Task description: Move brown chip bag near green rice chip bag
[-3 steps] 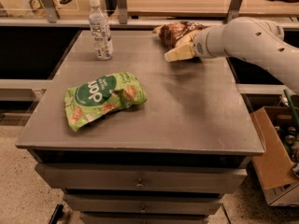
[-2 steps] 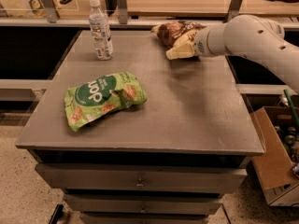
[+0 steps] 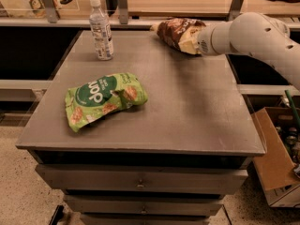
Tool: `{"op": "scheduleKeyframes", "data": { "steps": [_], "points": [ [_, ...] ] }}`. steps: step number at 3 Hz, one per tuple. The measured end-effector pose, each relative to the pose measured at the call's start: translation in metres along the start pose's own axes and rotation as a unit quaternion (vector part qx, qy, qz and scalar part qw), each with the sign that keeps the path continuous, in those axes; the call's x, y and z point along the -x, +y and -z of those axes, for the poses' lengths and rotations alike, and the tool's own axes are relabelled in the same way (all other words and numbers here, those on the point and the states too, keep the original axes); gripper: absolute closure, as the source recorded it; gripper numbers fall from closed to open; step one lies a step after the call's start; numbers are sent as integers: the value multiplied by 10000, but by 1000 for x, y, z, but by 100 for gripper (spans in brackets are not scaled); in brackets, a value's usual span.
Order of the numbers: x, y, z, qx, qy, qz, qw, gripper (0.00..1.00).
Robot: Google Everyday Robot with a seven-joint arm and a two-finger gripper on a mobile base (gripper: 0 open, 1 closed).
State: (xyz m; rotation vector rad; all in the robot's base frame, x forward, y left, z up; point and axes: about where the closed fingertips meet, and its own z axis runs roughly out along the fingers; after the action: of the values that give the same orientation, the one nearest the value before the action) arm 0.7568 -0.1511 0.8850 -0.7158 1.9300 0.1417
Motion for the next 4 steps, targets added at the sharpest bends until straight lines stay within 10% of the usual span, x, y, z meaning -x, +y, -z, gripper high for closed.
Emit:
{"op": "scheduleKeyframes", "data": {
  "steps": [2,4],
  "points": [
    [-2,-9,17,-147,-72,61,9998,100],
    [1,-3,63,-21,-248,-36,9997,100]
  ]
}}
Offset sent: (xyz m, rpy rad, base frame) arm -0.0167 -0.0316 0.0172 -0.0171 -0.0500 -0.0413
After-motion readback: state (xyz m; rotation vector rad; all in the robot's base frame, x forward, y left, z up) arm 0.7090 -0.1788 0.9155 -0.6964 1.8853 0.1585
